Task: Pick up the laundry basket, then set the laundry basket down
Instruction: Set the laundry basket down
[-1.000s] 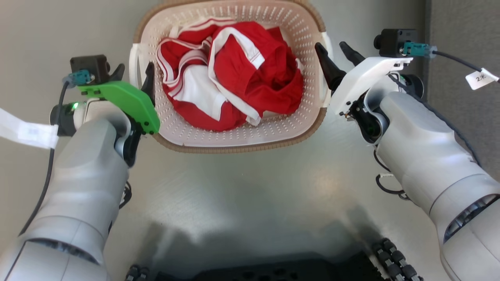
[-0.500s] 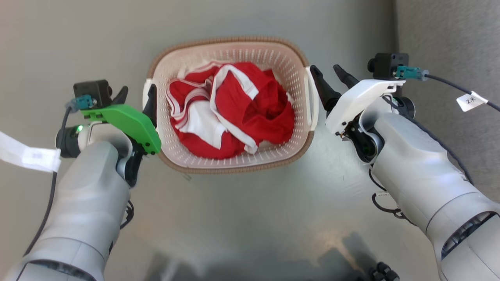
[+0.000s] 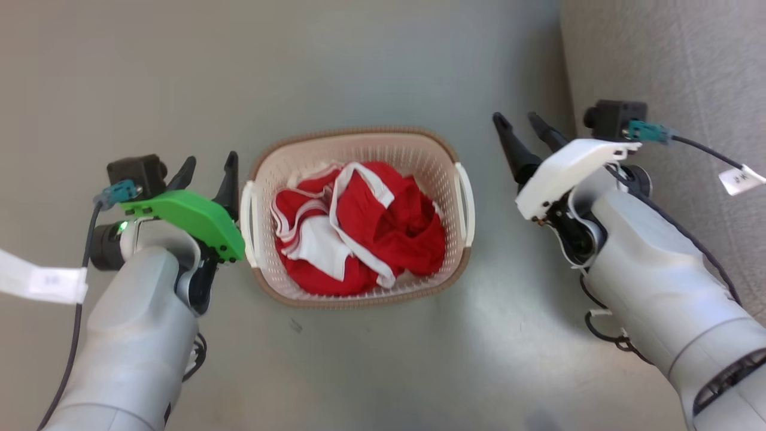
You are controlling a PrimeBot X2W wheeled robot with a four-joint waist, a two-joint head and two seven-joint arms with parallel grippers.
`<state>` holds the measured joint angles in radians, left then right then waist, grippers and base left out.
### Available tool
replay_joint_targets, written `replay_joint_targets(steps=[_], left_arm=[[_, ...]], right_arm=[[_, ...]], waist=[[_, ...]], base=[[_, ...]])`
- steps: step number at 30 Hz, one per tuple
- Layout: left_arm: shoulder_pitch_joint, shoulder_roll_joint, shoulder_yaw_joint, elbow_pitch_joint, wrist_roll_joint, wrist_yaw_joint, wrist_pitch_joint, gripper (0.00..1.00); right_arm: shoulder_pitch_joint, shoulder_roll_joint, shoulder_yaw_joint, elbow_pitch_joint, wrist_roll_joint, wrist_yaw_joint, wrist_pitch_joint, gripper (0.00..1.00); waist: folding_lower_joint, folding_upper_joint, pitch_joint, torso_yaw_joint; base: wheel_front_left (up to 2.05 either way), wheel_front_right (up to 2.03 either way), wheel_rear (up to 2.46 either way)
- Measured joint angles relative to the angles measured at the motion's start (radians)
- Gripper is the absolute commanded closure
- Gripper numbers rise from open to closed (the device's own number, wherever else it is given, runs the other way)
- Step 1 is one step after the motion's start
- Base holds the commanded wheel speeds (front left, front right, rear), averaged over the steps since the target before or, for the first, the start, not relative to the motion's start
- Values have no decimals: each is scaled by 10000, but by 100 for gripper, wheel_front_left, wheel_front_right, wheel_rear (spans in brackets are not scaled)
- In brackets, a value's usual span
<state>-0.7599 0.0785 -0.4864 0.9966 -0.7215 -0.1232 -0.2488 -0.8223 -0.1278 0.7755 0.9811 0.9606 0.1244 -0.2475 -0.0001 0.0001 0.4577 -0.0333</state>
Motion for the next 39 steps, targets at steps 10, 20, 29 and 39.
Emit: replay_joint_targets(steps=[10, 20, 29, 39], left_arm=[[1287, 44, 761, -1300, 431, 17, -2, 0], [2180, 33, 1365, -2669, 1016, 153, -2, 0], [3194, 27, 1885, -3933, 1670, 366, -2, 0], [4188, -4, 2372, -5145, 2343, 631, -17, 0]], right_arm=[[1133, -153, -888, -947, -535, 0, 0, 0], [1985, -449, -1655, -1981, -1442, -2, -13, 0], [2811, -677, -2859, -3572, -2472, -420, -36, 0], [4318, -675, -3536, -4836, -3505, -744, -42, 0]], waist=[[0, 0, -1406, 62], [0, 0, -2421, 103], [0, 0, -3126, 90], [0, 0, -3534, 227]], base=[[0, 0, 0], [0, 0, 0], [0, 0, 0], [0, 0, 0]])
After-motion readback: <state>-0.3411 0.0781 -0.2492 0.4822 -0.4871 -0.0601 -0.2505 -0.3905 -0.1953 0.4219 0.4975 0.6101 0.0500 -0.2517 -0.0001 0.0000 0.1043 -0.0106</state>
